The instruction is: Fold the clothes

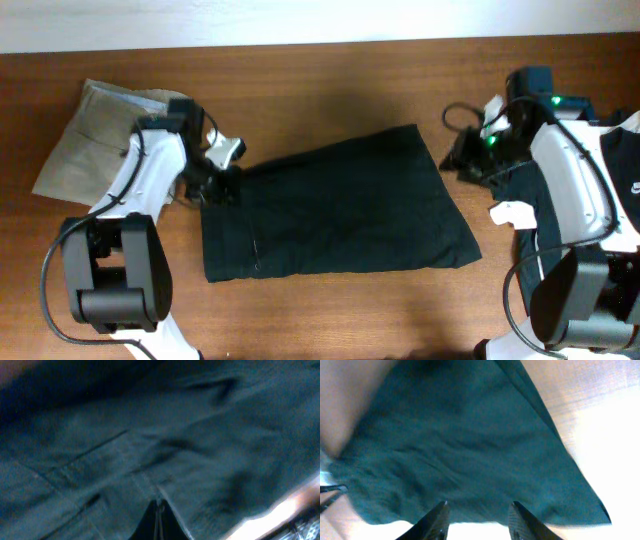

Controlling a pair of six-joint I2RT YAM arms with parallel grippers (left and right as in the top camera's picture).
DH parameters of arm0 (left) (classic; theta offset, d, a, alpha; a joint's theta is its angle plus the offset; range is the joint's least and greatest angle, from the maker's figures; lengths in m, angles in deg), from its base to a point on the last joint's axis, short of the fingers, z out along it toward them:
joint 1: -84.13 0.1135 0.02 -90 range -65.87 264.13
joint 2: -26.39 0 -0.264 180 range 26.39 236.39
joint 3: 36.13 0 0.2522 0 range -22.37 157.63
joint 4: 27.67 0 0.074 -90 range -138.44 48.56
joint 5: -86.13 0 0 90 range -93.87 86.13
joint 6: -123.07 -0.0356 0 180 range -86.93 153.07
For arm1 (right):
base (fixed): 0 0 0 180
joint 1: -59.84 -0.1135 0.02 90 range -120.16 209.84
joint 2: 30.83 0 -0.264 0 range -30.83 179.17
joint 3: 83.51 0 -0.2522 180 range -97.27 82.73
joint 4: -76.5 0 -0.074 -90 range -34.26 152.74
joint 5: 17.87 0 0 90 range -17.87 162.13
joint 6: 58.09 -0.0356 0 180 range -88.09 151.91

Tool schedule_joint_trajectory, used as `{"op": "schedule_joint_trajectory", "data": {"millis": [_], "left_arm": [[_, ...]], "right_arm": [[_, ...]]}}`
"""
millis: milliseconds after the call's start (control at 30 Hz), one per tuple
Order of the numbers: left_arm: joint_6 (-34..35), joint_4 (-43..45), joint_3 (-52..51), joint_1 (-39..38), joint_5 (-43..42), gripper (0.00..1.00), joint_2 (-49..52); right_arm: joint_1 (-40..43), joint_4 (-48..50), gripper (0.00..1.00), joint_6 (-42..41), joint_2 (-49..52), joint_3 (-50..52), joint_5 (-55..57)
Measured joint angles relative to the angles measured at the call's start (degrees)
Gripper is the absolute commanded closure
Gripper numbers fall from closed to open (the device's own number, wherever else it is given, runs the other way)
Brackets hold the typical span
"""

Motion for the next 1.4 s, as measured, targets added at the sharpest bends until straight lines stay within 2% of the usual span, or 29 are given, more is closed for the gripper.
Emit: {"op": "schedule_joint_trajectory", "data": {"millis": [33,67,100,233,300,400,433,500,533,567,600,667,733,767,833,900,967,1033,1067,1133,1200,1300,1400], "left_arm": [[1.9,3.0,-5.0,0.4,2.1,1.00,0.0],[3.3,5.3,-8.2,1.0,3.1,0.99,0.0],[4.6,8.7,-11.2,1.8,3.9,1.00,0.0],[9.9,13.5,-15.0,4.2,5.4,1.00,-2.0],[11.0,15.4,-15.1,5.7,5.6,1.00,-2.2],[11.5,16.6,-14.7,7.1,5.9,0.99,-2.2],[11.4,16.7,-14.1,7.2,6.6,0.99,-2.1],[10.4,16.4,-9.1,8.3,11.2,0.98,-1.3],[9.7,14.2,-6.9,8.5,11.7,0.97,-1.2],[9.3,12.0,-4.7,8.1,11.9,0.96,-1.2],[9.0,10.5,-3.3,7.3,11.9,0.94,-1.2],[7.6,6.3,-2.1,4.2,10.8,0.87,-1.2],[6.8,3.5,-2.0,1.1,9.4,0.85,-1.2],[6.6,1.5,-2.0,0.0,9.1,0.85,-1.2],[6.7,-1.7,-1.9,-2.0,8.4,0.85,-1.2],[7.1,-5.0,-1.8,-2.1,8.3,0.84,-1.1],[7.5,-6.8,-1.8,-2.1,8.2,0.83,-1.1],[7.6,-7.8,-1.8,-2.1,8.3,0.83,-1.1],[7.7,-8.0,-1.8,-2.1,8.2,0.83,-1.1],[7.7,-7.6,-1.8,-2.1,8.3,0.83,-1.1],[7.7,-6.8,-2.7,-2.1,8.3,0.83,-1.1],[7.8,-6.9,-3.8,-2.1,10.6,0.83,-1.1],[7.8,-4.7,-4.1,-2.1,12.3,0.81,-1.1]], "right_arm": [[0.0,0.2,0.71,0.5,0.6,3.5,1.7],[0.0,1.1,0.82,0.6,0.8,6.6,2.4],[0.0,3.7,0.86,0.6,1.0,11.9,3.3],[1.5,13.3,0.90,-6.4,1.6,27.5,10.9],[4.4,14.6,0.96,-11.5,0.6,30.0,13.4],[8.9,11.8,0.96,-14.9,0.2,31.3,15.6],[9.7,11.2,0.93,-15.1,0.0,31.7,16.5],[10.0,10.5,0.71,-12.4,-2.5,31.8,16.2],[10.0,11.3,0.66,-8.5,-5.5,31.4,13.7],[10.0,12.8,0.53,-4.6,-8.6,30.5,9.9],[10.0,15.6,0.44,-0.6,-11.8,29.1,5.7],[9.9,26.7,0.33,4.2,-16.9,26.6,-3.9],[8.3,34.0,0.28,5.7,-16.2,26.5,-6.7],[6.0,40.8,0.28,6.1,-13.7,26.4,-7.8],[2.5,46.9,0.28,6.4,-8.7,26.5,-8.7],[-0.2,58.4,0.27,6.0,0.1,26.4,-9.0],[-1.6,64.8,0.27,5.9,8.9,26.2,-9.6],[-2.9,68.4,0.28,5.9,11.2,26.1,-11.4],[-3.6,68.8,0.33,5.9,11.4,26.0,-11.5],[-6.8,68.7,0.67,5.9,11.5,26.0,-11.3],[-8.5,66.1,0.94,5.8,11.6,25.9,-9.1],[-7.1,57.8,0.96,4.6,11.8,23.3,-8.4],[-3.0,43.1,0.96,3.3,11.0,17.3,-5.6]]}}
